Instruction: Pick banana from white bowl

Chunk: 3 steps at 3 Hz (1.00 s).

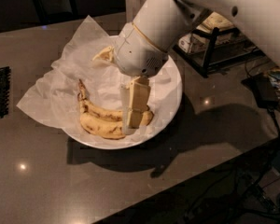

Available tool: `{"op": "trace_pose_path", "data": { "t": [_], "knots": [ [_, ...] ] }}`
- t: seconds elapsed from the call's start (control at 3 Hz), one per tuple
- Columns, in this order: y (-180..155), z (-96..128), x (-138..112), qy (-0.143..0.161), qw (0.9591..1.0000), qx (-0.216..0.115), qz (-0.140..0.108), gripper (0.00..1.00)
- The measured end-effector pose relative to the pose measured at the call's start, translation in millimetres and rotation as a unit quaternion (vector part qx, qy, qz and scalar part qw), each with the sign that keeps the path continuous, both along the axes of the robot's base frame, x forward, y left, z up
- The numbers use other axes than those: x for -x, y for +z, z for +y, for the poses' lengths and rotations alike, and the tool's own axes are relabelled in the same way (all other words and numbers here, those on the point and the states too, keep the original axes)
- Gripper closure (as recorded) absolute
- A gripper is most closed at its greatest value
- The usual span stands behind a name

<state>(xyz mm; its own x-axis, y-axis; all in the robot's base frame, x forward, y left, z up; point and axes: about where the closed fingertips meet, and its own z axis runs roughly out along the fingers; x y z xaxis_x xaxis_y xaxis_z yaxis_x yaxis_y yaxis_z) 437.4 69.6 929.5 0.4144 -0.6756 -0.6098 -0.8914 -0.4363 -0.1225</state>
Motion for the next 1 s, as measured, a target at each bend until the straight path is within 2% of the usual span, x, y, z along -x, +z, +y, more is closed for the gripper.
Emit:
{"op": "trace_pose_path", "data": {
  "t": [0.33, 0.67, 1.0],
  "knots": [
    [9.1, 14.3, -7.5, 0.022, 0.9996, 0.019, -0.003, 0.0],
    [17.8, 15.2, -10.8, 0.053, 0.9983, 0.023, 0.004, 0.0],
    [15.8, 16.8, -12.5, 0.051, 0.9986, 0.015, 0.002, 0.0]
  ]
}}
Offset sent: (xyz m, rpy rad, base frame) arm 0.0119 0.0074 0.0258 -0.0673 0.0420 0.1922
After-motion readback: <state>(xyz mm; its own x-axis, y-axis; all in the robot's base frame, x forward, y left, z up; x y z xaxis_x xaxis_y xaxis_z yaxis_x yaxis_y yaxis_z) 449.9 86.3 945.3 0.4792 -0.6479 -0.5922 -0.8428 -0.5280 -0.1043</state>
